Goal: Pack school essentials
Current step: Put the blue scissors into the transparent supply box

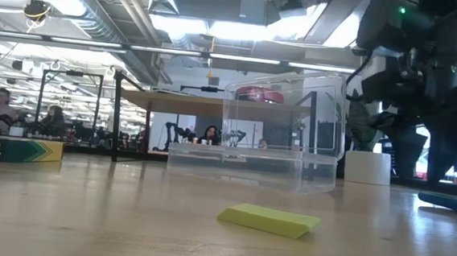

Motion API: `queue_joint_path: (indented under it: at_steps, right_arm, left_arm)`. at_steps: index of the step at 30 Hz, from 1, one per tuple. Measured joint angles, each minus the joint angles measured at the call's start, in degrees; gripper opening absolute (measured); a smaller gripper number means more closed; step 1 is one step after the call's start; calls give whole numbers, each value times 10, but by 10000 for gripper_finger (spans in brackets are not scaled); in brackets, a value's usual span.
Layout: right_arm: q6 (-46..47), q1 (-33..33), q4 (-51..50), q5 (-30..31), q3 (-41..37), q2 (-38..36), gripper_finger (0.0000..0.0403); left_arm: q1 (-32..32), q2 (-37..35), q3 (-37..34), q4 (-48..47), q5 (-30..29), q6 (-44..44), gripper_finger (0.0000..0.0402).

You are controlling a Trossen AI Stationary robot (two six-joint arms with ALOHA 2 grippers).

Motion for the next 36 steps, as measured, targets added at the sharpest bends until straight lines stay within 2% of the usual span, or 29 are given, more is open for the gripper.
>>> queue_joint_path:
  at_steps: [19, 27, 30, 36]
  right_arm:
    - [6, 0, 65, 10, -51, 1, 216]
    - [87, 0, 87, 14, -76, -2, 216]
    - [89, 0, 89, 14, -76, -2, 216]
    - [88, -1, 90, 16, -77, -1, 190]
  left_arm:
    - [0, 0, 0, 0, 0, 0, 0]
    - [0, 0, 0, 0, 0, 0, 0]
    - [0, 0, 0, 0, 0, 0, 0]
    - [0, 0, 0, 0, 0, 0, 0]
